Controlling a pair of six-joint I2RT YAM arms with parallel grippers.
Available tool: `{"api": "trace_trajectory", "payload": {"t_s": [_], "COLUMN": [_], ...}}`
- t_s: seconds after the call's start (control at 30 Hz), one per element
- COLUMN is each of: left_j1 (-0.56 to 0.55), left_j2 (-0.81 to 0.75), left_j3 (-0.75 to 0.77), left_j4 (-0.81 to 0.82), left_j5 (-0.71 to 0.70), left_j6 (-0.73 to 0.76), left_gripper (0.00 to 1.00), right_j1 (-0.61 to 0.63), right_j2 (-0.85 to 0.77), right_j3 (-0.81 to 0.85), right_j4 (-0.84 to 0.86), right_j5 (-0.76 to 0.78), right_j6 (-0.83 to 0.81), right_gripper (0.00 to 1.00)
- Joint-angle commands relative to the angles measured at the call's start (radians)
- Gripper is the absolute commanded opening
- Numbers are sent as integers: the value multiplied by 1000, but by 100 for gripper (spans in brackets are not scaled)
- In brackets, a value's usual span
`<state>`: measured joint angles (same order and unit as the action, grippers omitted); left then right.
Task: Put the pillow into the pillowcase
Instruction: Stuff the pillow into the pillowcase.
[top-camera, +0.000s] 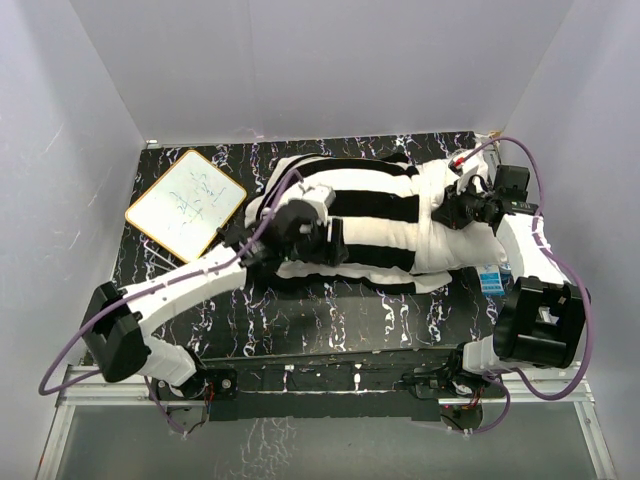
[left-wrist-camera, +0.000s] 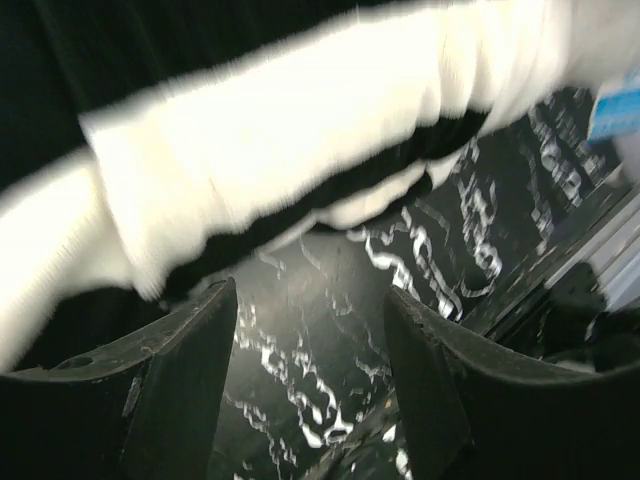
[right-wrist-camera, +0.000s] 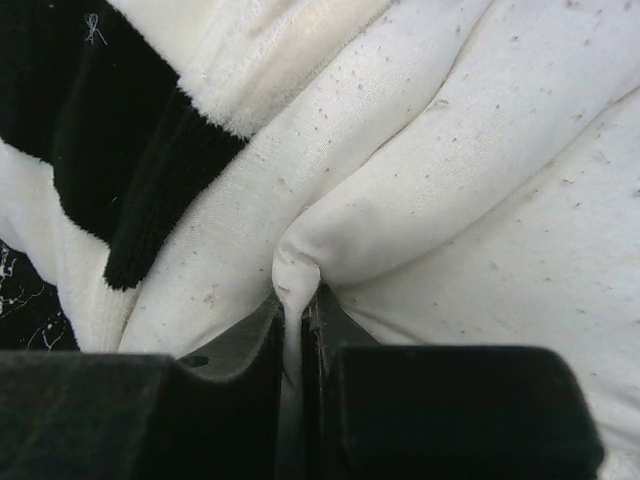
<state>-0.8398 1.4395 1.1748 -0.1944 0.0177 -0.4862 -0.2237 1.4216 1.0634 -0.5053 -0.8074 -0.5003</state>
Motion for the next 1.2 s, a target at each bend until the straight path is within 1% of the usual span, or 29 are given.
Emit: {"api": "trace_trajectory", "payload": {"t_s": [0.0,0.07,0.13,0.2,0.27,0.4,0.5,0.57,0.63,0.67,0.73,0.77,0.8,0.87,0.97,1.07,1.17], "left_j1": [-130,-153,-156,-164,-168,-169,-168,-168,-169,-168,-167,-163,-161,-160,-160,-160,-151], "left_j2": [-66,-124,-167,-170,-120,34,98,131,153,159,165,165,161,145,114,113,156], "left_j3": [-163,-263,-368,-445,-462,-444,-420,-401,-389,-388,-393,-398,-403,-401,-378,-307,-201], "left_j4": [-58,50,192,331,411,553,595,603,603,608,639,663,689,724,742,734,756], "left_j5": [-284,-434,-504,-547,-596,-673,-711,-725,-747,-760,-766,-754,-733,-663,-505,-312,-123], "left_j6": [-38,-89,-126,-143,-145,-156,-186,-190,-192,-193,-176,-152,-136,-105,-86,-117,-175], "left_gripper": [59,59,58,58,59,59,55,50,39,33,15,5,0,0,0,0,0], "right_j1": [10,10,10,11,10,11,10,10,11,11,11,11,11,10,13,37,120], "right_j2": [38,38,30,23,21,19,12,7,5,4,4,3,2,2,11,34,37], "right_j3": [-14,-17,-25,-34,-41,-50,-59,-65,-72,-75,-81,-84,-88,-91,-93,-81,-68], "right_j4": [-65,-65,-60,-48,-39,-30,-29,-30,-31,-31,-31,-31,-31,-35,-55,-121,-146], "right_j5": [-52,-56,-53,-47,-47,-52,-50,-50,-51,-53,-57,-58,-58,-59,-106,-238,-353], "right_j6": [13,18,21,25,31,42,42,39,37,36,34,32,29,22,6,-21,0], "right_gripper": [8,8,8,8,8,8,8,8,8,8,8,8,8,8,8,8,8]}}
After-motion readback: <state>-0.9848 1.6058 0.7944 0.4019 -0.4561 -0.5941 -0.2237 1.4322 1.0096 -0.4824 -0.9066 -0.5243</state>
